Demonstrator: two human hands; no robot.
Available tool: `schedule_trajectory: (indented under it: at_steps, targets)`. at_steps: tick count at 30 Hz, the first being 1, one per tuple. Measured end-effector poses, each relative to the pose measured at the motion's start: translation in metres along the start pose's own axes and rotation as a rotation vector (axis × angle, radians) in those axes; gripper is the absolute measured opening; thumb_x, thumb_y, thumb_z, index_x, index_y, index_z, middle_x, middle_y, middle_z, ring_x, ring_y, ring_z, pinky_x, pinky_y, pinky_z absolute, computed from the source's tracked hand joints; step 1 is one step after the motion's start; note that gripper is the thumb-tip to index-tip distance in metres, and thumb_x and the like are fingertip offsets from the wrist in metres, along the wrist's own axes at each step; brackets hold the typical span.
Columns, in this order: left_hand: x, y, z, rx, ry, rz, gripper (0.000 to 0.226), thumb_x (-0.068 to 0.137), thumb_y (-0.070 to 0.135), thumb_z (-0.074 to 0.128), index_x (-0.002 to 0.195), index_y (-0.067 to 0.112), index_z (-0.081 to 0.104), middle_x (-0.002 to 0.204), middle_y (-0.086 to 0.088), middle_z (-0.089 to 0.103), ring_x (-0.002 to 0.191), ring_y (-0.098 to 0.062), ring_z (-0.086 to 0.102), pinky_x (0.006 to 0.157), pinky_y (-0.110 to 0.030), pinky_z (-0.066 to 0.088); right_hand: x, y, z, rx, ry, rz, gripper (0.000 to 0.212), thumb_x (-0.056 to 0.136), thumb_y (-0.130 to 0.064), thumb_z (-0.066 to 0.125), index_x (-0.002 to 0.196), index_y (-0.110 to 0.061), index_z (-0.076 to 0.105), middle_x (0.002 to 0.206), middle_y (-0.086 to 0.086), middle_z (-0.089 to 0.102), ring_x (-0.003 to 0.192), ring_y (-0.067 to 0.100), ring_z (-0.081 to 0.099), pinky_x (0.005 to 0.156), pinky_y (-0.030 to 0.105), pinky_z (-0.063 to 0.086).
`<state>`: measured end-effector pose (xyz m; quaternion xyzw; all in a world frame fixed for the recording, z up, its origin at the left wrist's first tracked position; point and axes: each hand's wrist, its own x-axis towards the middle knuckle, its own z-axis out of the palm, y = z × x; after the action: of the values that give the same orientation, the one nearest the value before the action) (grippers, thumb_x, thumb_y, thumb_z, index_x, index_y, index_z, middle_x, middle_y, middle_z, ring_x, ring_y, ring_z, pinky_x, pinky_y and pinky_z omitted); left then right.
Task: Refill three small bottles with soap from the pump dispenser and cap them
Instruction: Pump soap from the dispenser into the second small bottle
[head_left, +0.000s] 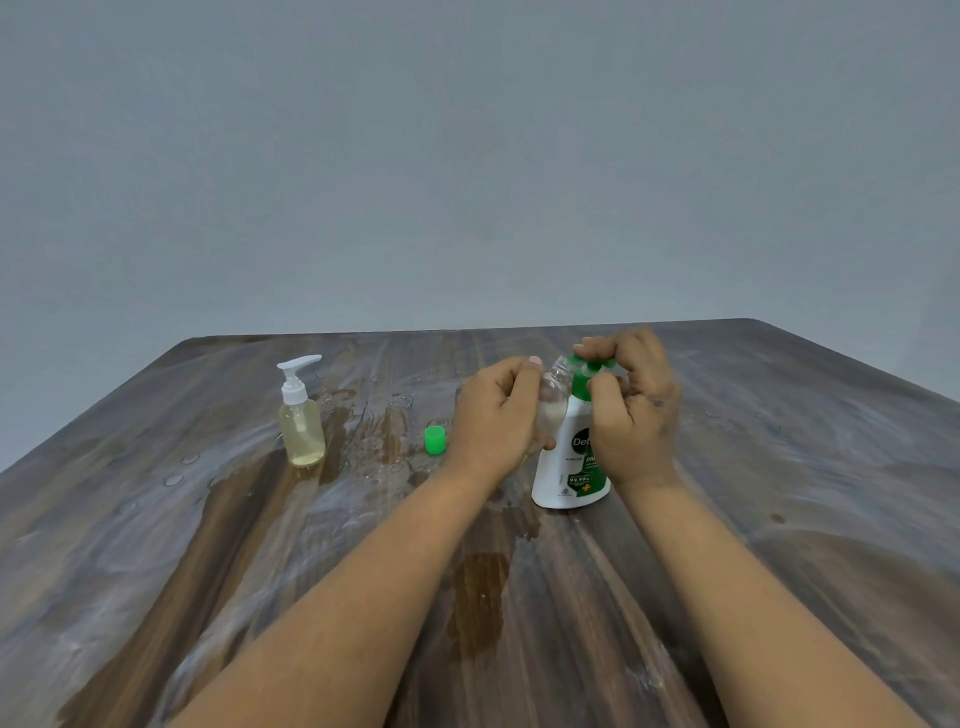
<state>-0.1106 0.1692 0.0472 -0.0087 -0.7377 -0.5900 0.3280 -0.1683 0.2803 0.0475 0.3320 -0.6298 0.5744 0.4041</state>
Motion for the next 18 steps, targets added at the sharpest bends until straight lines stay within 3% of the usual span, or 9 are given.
schedule_trajectory:
  at_steps: [4,7,10,13,18]
  targets:
    - [0.0001,0.0011,0.0005,0.002,0.0,0.003,0.044,0.103,0.023,0.046,0.061,0.018,0.056,0.05,0.01,0.059,0.042,-0.019,0.061,0.04,-0.027,0.046,-0.0008,-0.0005,-0.0006,0.029,-0.004,-0.033,0.028,0.072,-0.014,0.041,0.09,-0.015,0.064,0.092,-0.017,0.056,0.09,0.012,0.057,0.073,0.033,0.049]
    - [0.0008,0.0017,0.0006,-0.015,0.011,-0.007,0.045,0.103,0.022,0.046,0.059,0.015,0.054,0.052,0.007,0.056,0.048,-0.027,0.061,0.045,-0.036,0.05,-0.0037,0.0004,-0.0009,0.048,-0.024,-0.07,0.033,0.072,-0.012,0.042,0.098,-0.018,0.061,0.102,-0.022,0.055,0.099,0.016,0.058,0.076,0.047,0.053]
    - [-0.0001,0.0028,0.0012,-0.073,0.023,-0.05,0.044,0.103,0.02,0.045,0.061,0.009,0.055,0.057,0.004,0.058,0.046,-0.024,0.061,0.039,-0.023,0.044,-0.0036,0.0018,-0.0002,0.034,-0.037,-0.075,0.036,0.071,-0.012,0.042,0.1,-0.015,0.063,0.106,-0.022,0.054,0.102,0.019,0.058,0.076,0.052,0.052]
    - [-0.0003,0.0037,0.0018,-0.097,0.024,-0.061,0.045,0.103,0.019,0.046,0.06,0.011,0.054,0.056,0.003,0.058,0.047,-0.026,0.059,0.037,-0.019,0.042,-0.0025,0.0029,0.0,0.028,-0.035,-0.071,0.036,0.071,-0.012,0.042,0.098,-0.011,0.065,0.104,-0.024,0.054,0.099,0.019,0.059,0.074,0.05,0.053]
    - [-0.0002,0.0021,0.0019,-0.108,0.023,-0.058,0.043,0.102,0.02,0.046,0.062,0.008,0.055,0.057,0.0,0.059,0.046,-0.026,0.059,0.037,-0.019,0.043,-0.0023,0.0033,-0.0008,-0.012,-0.023,-0.05,0.027,0.072,-0.013,0.042,0.087,-0.012,0.065,0.092,0.0,0.06,0.091,0.018,0.058,0.076,0.034,0.05]
